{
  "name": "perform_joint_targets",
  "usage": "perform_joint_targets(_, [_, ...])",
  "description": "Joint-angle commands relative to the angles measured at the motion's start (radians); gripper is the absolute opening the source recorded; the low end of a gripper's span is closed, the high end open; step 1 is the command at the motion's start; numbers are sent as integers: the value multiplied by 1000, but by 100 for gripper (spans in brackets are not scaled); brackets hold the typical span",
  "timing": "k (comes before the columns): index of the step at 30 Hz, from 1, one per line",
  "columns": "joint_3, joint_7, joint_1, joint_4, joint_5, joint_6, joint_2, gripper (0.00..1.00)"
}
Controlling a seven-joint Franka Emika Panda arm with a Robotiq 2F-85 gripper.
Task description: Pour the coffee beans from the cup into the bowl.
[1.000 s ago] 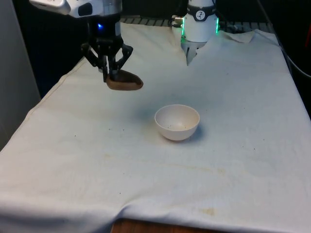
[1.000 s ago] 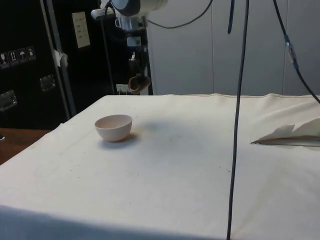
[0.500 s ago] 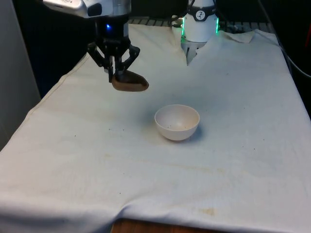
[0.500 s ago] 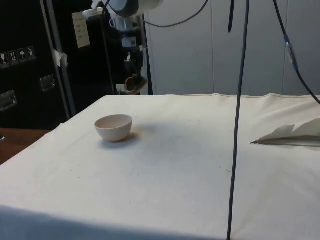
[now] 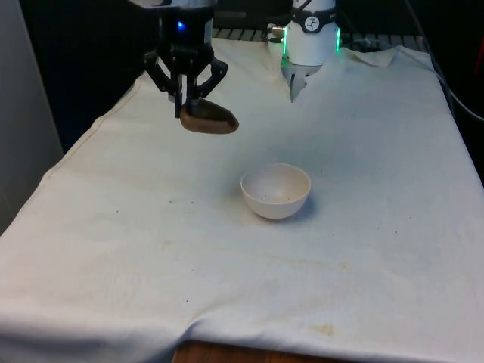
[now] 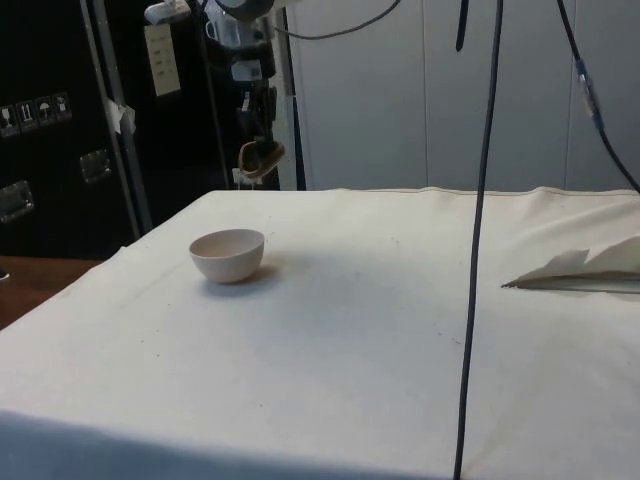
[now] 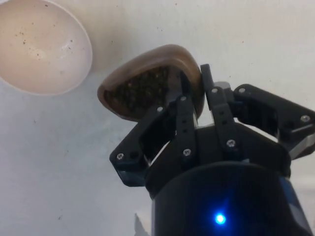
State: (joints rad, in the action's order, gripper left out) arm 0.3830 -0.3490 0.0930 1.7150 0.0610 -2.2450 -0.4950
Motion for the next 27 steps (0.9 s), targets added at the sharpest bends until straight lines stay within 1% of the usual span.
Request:
perform_joint_targets(1, [4,21,12,0,-22,8,7,1])
perform_joint_targets(2, [-3,36,11,1,-39,10,13,1])
perform_joint_targets(3, [-10,23,1,0,-26,4,9,1])
perform_joint_targets(4, [-7,44,12,1,-48,12,16,1])
perform_joint_targets(8, [-24,79,11,0,-90,17,25,1])
perform_joint_targets(10, [-28,86,10,0,-99,17,26,1])
perform_joint_targets(11, [-34,101,12,-2,-116,20,28,1])
perform_joint_targets(12, [-42,90,1,-1,-105,11,25,1])
perform_joint_targets(13, [-38,108,12,-2,-125,21,29,1])
perform_joint_targets(20, [-70,168,10,-17,-194,37,30,1])
perform_joint_targets(21, [-78,162,1,-17,-186,30,27,1])
perform_joint_targets(22, [-74,176,11,-18,-203,39,30,1])
perform_joint_targets(25, [-88,205,12,-24,-236,47,30,1])
perform_joint_targets(26, [-88,205,12,-24,-236,47,30,1])
perform_joint_targets(27, [-96,219,11,-29,-253,54,29,1])
